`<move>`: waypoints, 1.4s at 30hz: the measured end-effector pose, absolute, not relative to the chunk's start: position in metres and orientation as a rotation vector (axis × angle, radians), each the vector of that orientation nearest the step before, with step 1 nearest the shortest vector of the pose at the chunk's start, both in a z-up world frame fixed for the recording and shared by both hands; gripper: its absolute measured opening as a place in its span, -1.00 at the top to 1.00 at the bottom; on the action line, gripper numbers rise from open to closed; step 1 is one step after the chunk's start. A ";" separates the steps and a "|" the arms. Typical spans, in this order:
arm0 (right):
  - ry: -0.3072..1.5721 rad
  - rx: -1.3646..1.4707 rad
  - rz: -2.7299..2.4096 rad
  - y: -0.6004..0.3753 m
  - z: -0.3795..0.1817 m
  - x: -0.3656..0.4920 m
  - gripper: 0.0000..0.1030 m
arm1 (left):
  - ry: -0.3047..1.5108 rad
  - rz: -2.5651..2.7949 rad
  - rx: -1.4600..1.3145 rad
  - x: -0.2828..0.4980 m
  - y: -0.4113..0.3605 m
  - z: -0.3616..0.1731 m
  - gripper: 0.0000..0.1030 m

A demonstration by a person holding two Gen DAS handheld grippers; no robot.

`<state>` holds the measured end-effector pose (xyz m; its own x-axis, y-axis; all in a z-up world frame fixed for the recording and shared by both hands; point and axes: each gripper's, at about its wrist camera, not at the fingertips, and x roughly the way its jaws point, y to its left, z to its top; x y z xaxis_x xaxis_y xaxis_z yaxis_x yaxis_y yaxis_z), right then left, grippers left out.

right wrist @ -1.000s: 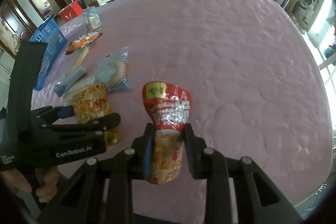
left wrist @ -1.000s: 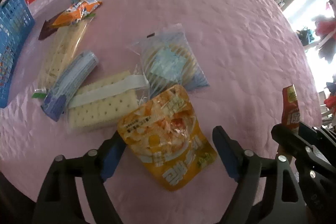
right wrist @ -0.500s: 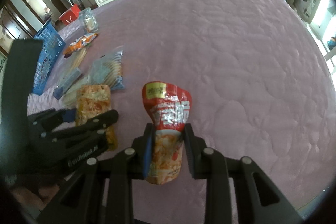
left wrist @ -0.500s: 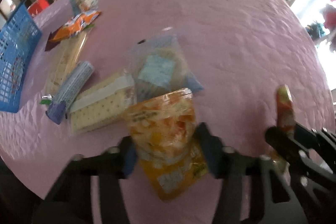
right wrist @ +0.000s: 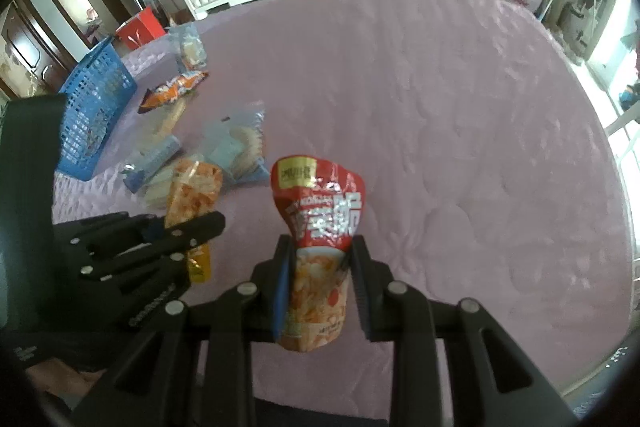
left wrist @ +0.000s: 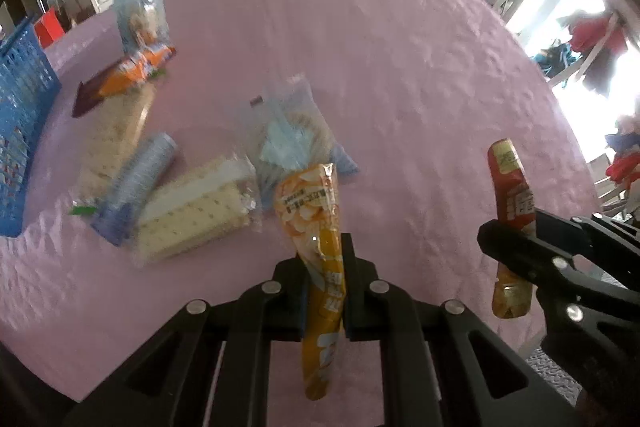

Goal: Organize snacks
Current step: 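Grasp the orange-yellow bag with left tool while right tool holds red pouch, then carry orange-yellow bag in left tool while right tool carries red pouch to basket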

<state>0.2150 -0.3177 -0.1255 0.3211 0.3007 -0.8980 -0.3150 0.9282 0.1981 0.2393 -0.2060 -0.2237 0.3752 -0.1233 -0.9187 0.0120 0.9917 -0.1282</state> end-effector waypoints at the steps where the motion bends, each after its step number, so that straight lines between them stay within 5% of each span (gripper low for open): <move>1: 1.172 -0.015 0.404 -0.317 -0.121 0.213 0.37 | 1.167 -0.089 -0.107 0.236 -0.202 -0.218 0.80; 26: 0.904 -0.098 0.521 -0.159 -0.001 0.186 0.37 | 0.884 -0.086 -0.087 0.173 -0.034 -0.072 0.80; 42: 0.852 -0.175 0.686 -0.015 0.017 0.188 0.37 | 0.806 0.029 -0.032 0.152 0.112 -0.028 0.80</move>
<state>0.1880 -0.0152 0.0173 0.4605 0.4865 -0.7424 -0.6212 0.7741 0.1219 0.1517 0.1116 -0.0283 0.6922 0.0137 -0.7216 -0.0384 0.9991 -0.0179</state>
